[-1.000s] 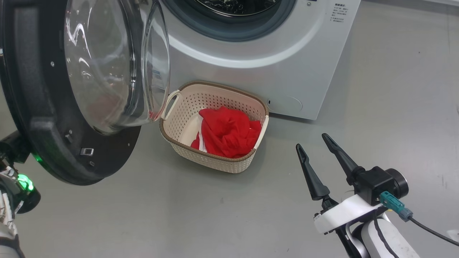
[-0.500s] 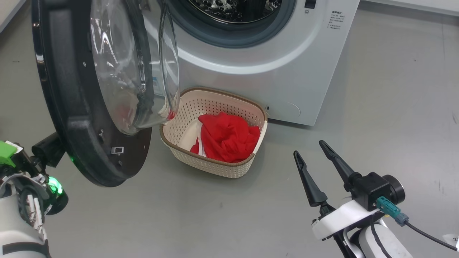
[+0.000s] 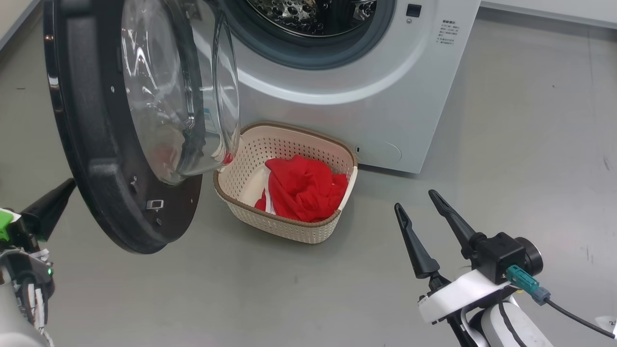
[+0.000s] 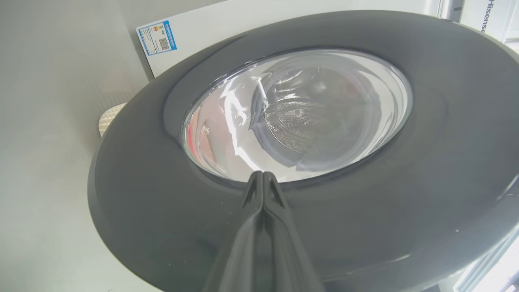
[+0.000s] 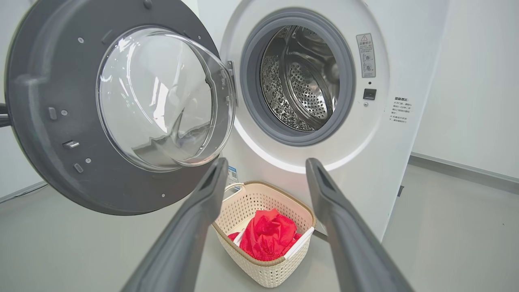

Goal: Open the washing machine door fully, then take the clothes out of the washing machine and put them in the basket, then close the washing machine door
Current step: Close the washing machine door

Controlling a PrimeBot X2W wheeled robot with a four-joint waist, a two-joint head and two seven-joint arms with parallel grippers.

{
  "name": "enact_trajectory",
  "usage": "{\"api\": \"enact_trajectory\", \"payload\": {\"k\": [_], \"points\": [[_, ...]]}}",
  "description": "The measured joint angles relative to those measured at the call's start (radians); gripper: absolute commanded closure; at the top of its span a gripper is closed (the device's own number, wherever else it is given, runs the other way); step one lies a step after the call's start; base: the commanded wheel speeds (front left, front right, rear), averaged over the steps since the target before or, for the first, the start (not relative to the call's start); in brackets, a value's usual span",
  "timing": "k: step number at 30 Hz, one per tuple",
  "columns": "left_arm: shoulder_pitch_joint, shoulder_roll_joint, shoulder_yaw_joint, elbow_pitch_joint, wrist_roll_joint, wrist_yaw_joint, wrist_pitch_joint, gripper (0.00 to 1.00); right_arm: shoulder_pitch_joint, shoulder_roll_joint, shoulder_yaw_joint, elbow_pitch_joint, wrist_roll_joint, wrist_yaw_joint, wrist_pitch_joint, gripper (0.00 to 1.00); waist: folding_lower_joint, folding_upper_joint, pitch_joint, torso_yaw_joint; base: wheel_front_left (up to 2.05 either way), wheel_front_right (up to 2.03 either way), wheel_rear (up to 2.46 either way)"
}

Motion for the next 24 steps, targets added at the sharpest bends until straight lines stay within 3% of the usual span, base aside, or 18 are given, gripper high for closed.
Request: {"api": "enact_trajectory", "payload": {"k": [9,15,24], "points": [[0.1,0.031,-0.072,-0.153,0.175,-0.008,-0.177,1.0,0.02,0.005,-0.008,0.004,0.009,-0.009,-0.007,0.0,0.0,0.0,-0.013,0.015,0.0,0.0,0.0],[0.206,0.081,-0.226,-0.345,0.315,-0.008,-0.316,1.0,0.02,0.01,-0.006,0.004,0.01,-0.009,-0.008,0.0,0.0,0.0,-0.011,0.02,0.0,0.0,0.0],[0.358,0.094,-0.332,-0.463,0.433,-0.009,-0.555,1.0,0.02,0.011,-0.011,0.004,0.012,-0.017,-0.012,0.0,0.0,0.0,-0.013,0.029,0.0,0.0,0.0]]}}
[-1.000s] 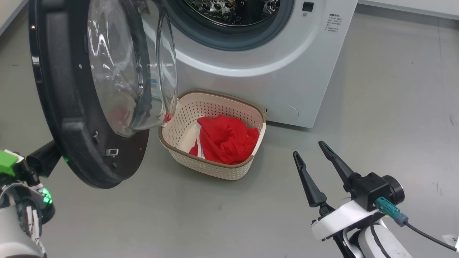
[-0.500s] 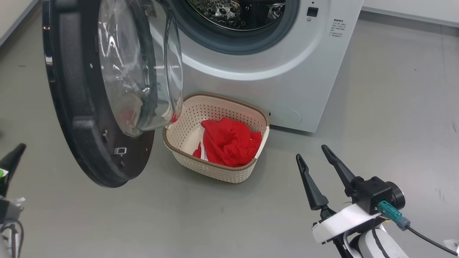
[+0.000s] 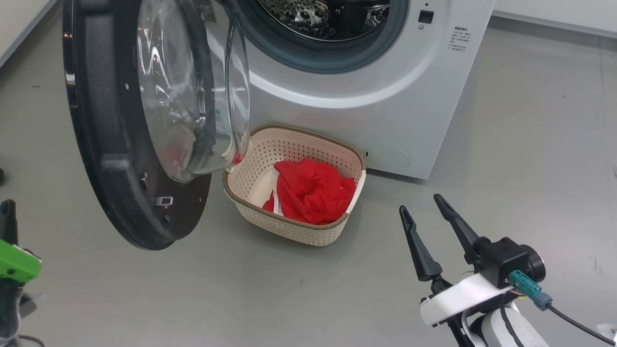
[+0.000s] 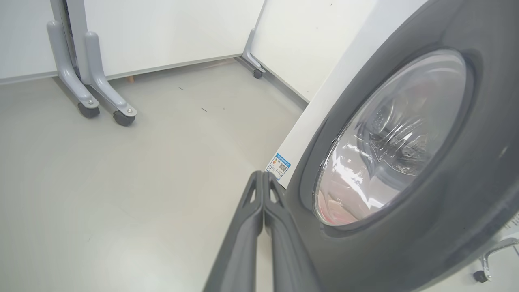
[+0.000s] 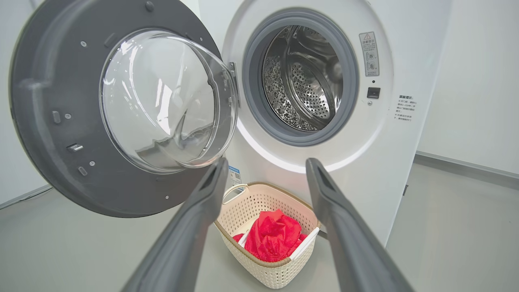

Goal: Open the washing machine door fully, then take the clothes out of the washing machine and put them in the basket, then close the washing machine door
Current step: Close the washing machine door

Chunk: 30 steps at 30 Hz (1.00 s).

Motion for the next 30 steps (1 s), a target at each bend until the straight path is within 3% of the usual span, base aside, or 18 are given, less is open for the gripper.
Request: {"api": "enact_trajectory", "payload": {"k": [6,13,15,16,18,30], "points": [[0.083,0.001,-0.097,-0.056,0.062,0.0,-0.149,1.0,0.0,-0.001,-0.004,0.0,0.0,0.0,-0.001,0.0,0.0,0.0,-0.003,0.004,0.0,0.0,0.0],[0.161,0.018,-0.144,-0.072,0.144,0.0,-0.315,1.0,0.0,-0.007,-0.024,0.0,0.004,-0.008,-0.007,0.0,0.0,0.0,-0.006,0.005,0.0,0.0,0.0],[0.181,0.025,-0.156,-0.073,0.18,0.0,-0.354,0.53,0.0,-0.009,-0.028,0.0,0.006,-0.009,-0.007,0.0,0.0,0.0,-0.006,0.005,0.0,0.0,0.0],[0.192,0.03,-0.165,-0.073,0.197,0.0,-0.374,0.05,0.0,-0.01,-0.03,0.0,0.006,-0.009,-0.008,0.0,0.0,0.0,-0.007,0.005,0.0,0.0,0.0],[0.202,0.034,-0.176,-0.073,0.207,0.0,-0.388,0.0,0.0,-0.01,-0.03,0.0,0.006,-0.009,-0.008,0.0,0.0,0.0,-0.007,0.004,0.0,0.0,0.0],[0.235,0.032,-0.198,-0.03,0.236,-0.003,-0.51,0.0,0.0,-0.011,-0.031,0.0,0.006,-0.01,-0.008,0.0,0.0,0.0,-0.011,0.003,0.0,0.0,0.0]]}}
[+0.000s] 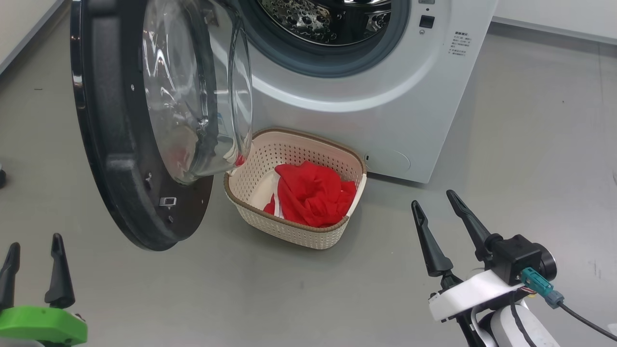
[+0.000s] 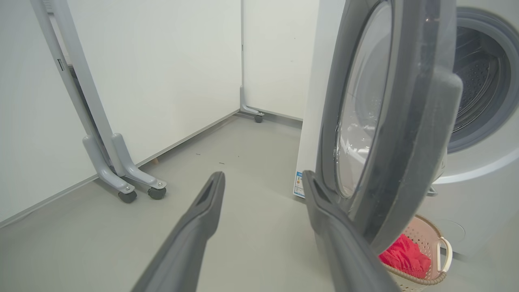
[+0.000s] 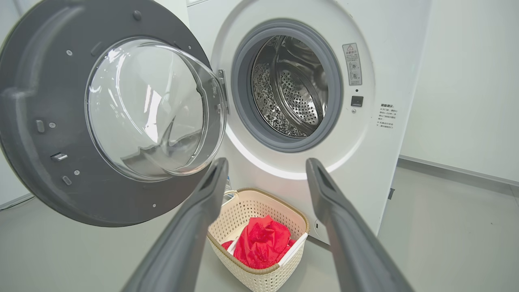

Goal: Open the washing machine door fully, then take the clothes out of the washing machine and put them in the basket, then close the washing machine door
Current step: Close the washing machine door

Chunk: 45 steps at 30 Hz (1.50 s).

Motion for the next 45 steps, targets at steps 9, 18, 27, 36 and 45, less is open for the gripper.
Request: {"api": "enact_trajectory", "payload": {"k": [9,18,27,36,45], "points": [[0.007,0.001,-0.016,0.026,0.007,0.0,-0.034,0.0,0.0,0.0,0.005,0.0,0.0,0.001,0.0,0.0,0.0,0.0,-0.005,-0.002,0.0,0.0,0.0],[0.008,0.003,-0.022,0.048,0.014,0.0,-0.049,0.0,0.0,0.0,0.007,0.005,0.0,0.001,0.0,0.0,0.0,0.0,-0.014,-0.008,0.0,0.0,0.0],[0.008,0.004,-0.043,0.059,0.014,0.0,-0.062,0.0,0.001,0.001,0.007,0.005,0.0,0.001,0.0,0.0,0.0,0.0,-0.017,-0.009,0.0,0.0,0.0],[0.008,0.004,-0.044,0.069,0.014,0.0,-0.071,0.0,0.001,0.001,0.006,0.005,0.0,0.001,-0.001,0.0,0.0,0.0,-0.011,-0.007,0.0,0.0,0.0],[0.006,0.005,-0.045,0.074,0.014,0.0,-0.075,0.0,0.001,0.001,0.004,0.005,0.002,0.0,-0.001,0.0,0.0,0.0,-0.005,-0.006,0.0,0.0,0.0]]}}
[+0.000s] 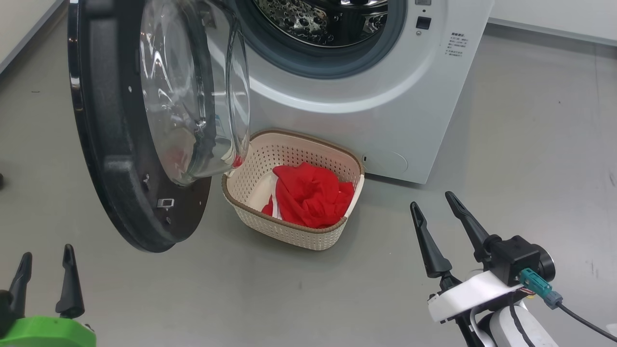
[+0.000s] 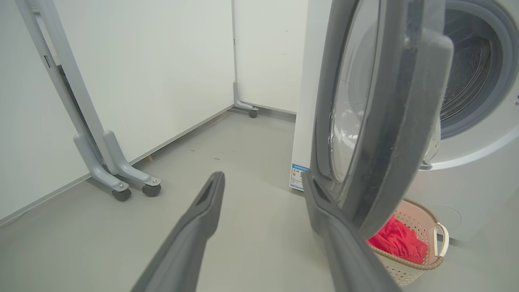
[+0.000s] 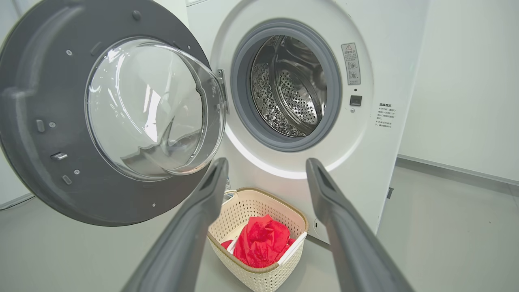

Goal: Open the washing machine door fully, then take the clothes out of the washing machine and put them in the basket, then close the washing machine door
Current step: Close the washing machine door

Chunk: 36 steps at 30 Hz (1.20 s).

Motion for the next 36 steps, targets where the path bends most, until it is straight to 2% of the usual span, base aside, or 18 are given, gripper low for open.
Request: {"api": "enact_trajectory", "payload": {"k": [21,22,23,33,36], "points": [[-0.001,0.007,-0.002,0.012,0.0,0.0,-0.009,0.0,0.0,0.0,0.0,0.0,0.003,0.0,0.0,0.0,0.0,0.0,0.005,-0.001,0.0,0.0,0.0],[-0.002,0.007,-0.003,0.013,-0.002,0.0,-0.009,0.67,0.0,0.0,0.0,0.0,0.003,0.0,0.0,0.0,0.0,0.0,0.006,-0.001,0.0,0.0,0.0],[-0.002,0.007,-0.003,0.014,-0.001,0.0,-0.009,1.0,0.0,0.0,0.0,0.0,0.003,0.0,0.0,0.0,0.0,0.0,0.006,-0.001,0.0,0.0,0.0],[-0.006,0.031,-0.001,0.013,-0.006,0.0,-0.009,1.0,0.0,0.0,0.0,0.0,0.003,0.0,0.0,0.0,0.0,0.0,0.009,-0.001,0.0,0.0,0.0],[-0.039,0.026,0.003,-0.005,-0.078,0.0,-0.009,1.0,0.0,0.0,0.0,0.0,0.003,0.0,-0.001,0.0,0.0,0.0,0.009,-0.001,0.0,0.0,0.0]]}}
